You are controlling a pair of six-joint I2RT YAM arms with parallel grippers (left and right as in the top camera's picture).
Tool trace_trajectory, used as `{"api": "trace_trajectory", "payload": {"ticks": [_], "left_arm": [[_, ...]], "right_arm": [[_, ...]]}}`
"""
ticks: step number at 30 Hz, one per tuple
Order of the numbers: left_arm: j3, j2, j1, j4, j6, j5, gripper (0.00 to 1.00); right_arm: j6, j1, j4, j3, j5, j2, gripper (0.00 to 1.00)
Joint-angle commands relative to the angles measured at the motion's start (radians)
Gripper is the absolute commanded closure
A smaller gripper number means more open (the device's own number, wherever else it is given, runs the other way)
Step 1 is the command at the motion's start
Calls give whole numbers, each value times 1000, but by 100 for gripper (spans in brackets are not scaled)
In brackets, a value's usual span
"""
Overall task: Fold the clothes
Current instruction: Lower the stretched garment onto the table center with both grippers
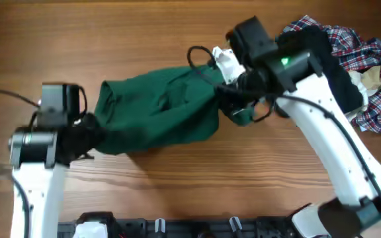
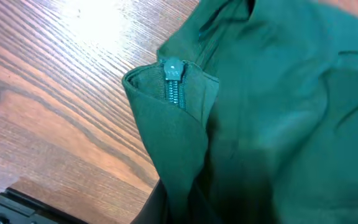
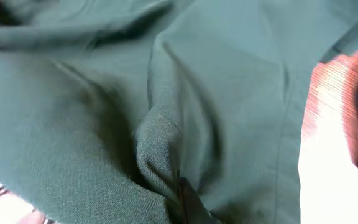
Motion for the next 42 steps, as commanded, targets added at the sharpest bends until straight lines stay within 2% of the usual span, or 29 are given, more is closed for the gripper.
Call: {"api": "trace_trajectory", "payload": {"ticks": [1, 3, 5, 9, 12, 18, 21, 27, 32, 36, 37, 38, 39, 40, 41, 42], "left_arm": [[-70, -67, -1, 6, -21, 5, 96], [-122, -78, -1, 6, -66, 0, 96], [-176, -101, -1, 40, -103, 1, 96], [-180, -109, -1, 40, -151, 47, 96], [-197, -109, -1, 30, -156, 58, 96], [-320, -109, -8, 80, -272, 123, 96], [-394, -109, -36, 140, -331, 125, 96], [-501, -99, -59, 343, -334, 90, 96], [-509, 7, -59, 543, -333, -22, 96], [-509, 150, -59, 669, -333, -26, 96], [-509, 182, -59, 689, -333, -26, 94], [-509, 213, -59, 701, -333, -26, 87], [-509, 238, -59, 708, -333, -25, 56], [-509, 254, -59, 711, -333, -25, 32], [-509, 259, -59, 714, -330, -25, 23], [-508, 257, -59, 722, -322, -26, 14]], "right_arm": [[183, 52, 18, -89, 137, -95, 96], [224, 67, 64, -213, 134, -158, 96], [304, 76, 162, -410, 117, -284, 96], [380, 76, 231, -615, 100, -402, 96], [407, 76, 273, -712, 99, -420, 96], [424, 76, 425, -883, 14, -419, 96], [431, 76, 445, -908, 8, -415, 96], [430, 76, 559, -909, 100, -361, 96], [378, 69, 687, -909, 194, -253, 96], [332, 12, 774, -909, 193, -205, 96], [322, -4, 784, -909, 193, -193, 96], [314, -10, 787, -909, 192, -184, 94], [299, -12, 788, -909, 190, -176, 76], [299, -12, 795, -909, 190, -174, 51], [299, -12, 801, -909, 190, -174, 40], [299, -13, 818, -906, 189, -174, 34]]}}
